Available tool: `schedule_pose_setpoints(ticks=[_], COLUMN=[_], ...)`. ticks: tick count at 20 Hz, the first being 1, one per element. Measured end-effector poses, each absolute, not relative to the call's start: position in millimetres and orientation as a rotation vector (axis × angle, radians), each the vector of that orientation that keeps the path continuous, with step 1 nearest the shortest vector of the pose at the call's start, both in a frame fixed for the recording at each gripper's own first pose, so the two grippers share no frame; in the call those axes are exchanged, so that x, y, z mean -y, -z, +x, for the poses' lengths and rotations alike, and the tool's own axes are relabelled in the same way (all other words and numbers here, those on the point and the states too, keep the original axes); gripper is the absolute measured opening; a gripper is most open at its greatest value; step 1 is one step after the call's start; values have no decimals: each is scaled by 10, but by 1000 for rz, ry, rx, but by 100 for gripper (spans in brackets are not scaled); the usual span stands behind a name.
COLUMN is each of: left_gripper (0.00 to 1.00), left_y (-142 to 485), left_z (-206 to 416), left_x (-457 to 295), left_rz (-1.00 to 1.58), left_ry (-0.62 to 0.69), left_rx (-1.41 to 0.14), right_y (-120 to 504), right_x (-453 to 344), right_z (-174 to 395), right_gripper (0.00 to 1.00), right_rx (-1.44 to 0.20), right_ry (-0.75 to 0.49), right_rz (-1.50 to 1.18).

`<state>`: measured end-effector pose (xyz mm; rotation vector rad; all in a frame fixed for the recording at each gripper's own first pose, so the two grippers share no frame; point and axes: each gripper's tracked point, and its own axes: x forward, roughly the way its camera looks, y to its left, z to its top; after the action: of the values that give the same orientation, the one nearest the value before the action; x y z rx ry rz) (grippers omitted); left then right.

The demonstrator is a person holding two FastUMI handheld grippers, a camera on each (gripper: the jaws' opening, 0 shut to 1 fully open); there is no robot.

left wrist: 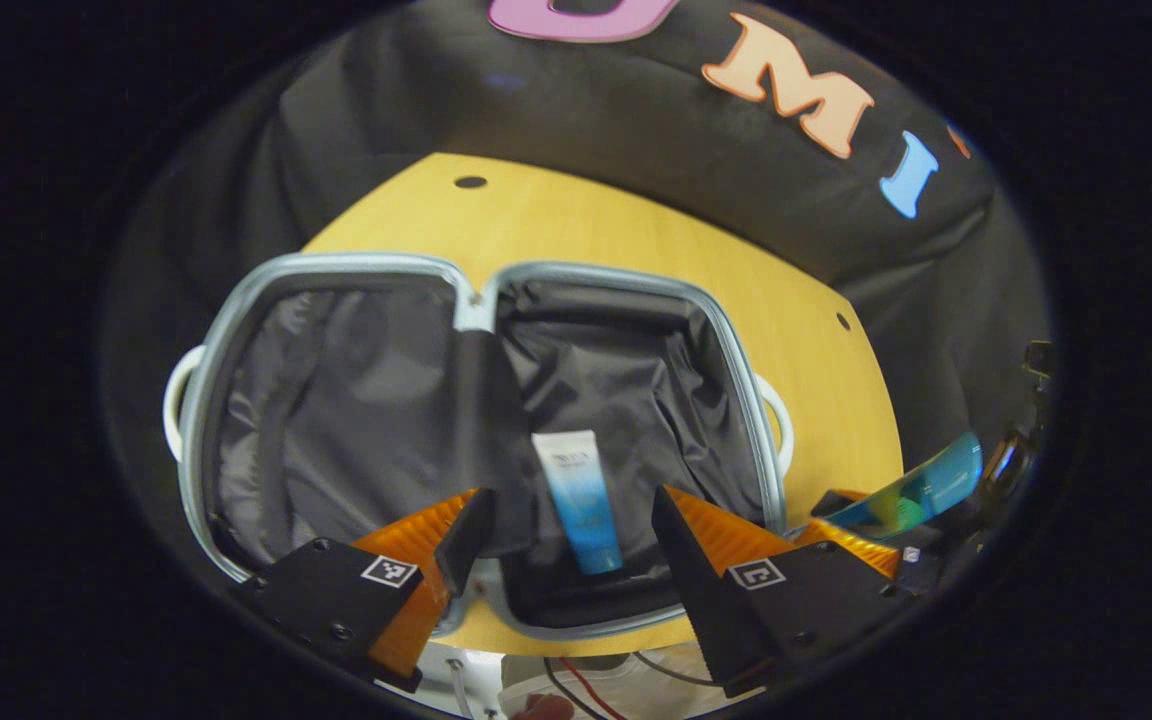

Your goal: First open the suitcase, pack the skin care products into it, and then close the suitcase.

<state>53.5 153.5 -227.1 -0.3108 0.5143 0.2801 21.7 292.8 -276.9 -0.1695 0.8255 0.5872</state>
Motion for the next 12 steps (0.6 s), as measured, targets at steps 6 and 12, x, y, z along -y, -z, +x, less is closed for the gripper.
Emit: schedule_pose_setpoints(ticks=[6, 12], left_gripper=[97, 97], left_y=[1954, 1931], left_z=[-227, -860], left_x=[-2476, -3277], left_rz=[-369, -478], left_ry=[-458, -637], left_rx=[-409, -334], right_y=[3312, 3615], right_x=[-3018, -2994], right_z=[210, 146], right_gripper=[39, 36], right_rx=[-980, -1066], right_ry=[-565, -529], right_rz=[-249, -300])
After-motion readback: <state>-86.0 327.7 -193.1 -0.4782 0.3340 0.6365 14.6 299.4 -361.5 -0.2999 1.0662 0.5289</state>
